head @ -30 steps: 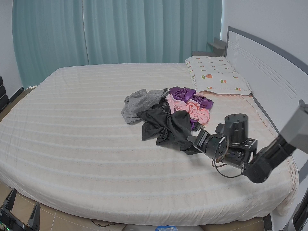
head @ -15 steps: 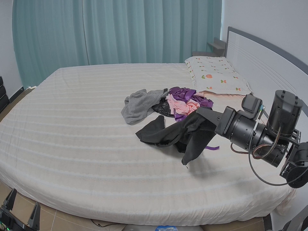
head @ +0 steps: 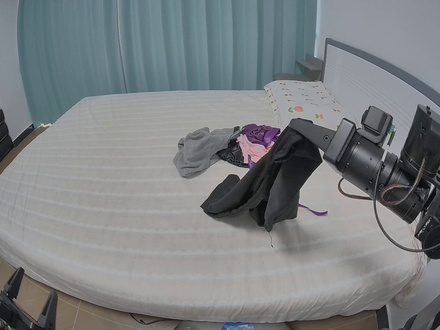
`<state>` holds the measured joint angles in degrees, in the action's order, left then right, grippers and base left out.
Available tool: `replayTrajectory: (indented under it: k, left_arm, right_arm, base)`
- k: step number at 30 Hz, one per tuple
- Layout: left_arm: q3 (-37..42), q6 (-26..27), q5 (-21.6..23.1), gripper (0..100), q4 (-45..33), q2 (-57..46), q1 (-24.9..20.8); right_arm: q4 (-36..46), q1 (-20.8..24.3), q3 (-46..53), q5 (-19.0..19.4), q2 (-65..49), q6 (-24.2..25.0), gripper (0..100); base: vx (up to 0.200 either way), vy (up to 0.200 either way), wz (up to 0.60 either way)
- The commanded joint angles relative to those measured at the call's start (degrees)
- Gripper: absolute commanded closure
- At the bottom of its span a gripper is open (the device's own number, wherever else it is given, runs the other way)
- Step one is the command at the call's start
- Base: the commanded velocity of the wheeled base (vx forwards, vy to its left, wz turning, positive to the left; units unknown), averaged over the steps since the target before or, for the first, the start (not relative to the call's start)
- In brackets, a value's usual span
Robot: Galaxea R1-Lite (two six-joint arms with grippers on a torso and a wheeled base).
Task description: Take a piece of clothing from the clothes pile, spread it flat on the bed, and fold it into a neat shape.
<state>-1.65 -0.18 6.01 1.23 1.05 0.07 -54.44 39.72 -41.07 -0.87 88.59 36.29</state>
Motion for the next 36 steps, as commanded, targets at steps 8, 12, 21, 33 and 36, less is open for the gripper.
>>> replayTrajectory:
  k: [8, 12, 21, 33, 36]
  left_arm:
    - [-11.27, -2.98, 11.22, 0, 1.76, 26.64, -1.13]
    - [-11.19, -3.07, 17.28, 0, 2.11, 36.04, -3.15]
    - [-12.24, -1.40, 17.90, 0, 9.23, 65.84, -12.82]
    - [-14.97, -4.04, 12.01, 0, 32.26, 97.83, -27.23]
    - [-15.84, -6.23, 9.28, 0, 40.34, 104.77, -29.43]
  right_arm:
    - [-0.05, -0.17, -2.35, 0.16, 2.29, 0.01, 100]
    - [-0.05, -0.17, -3.40, -0.01, 3.43, 0.10, 100]
    - [-0.22, -0.52, -4.90, -0.36, 5.37, 0.18, 100]
    - [-0.40, -1.57, -4.90, -0.72, 5.01, 0.36, 100]
    - [-0.58, -1.57, -4.98, -1.24, 4.93, 0.36, 100]
  base:
    - [0.000, 0.000, 0.00]
    - [0.000, 0.000, 0.00]
    - [0.000, 0.000, 0.00]
    - [0.000, 0.000, 0.00]
    - [0.000, 0.000, 0.00]
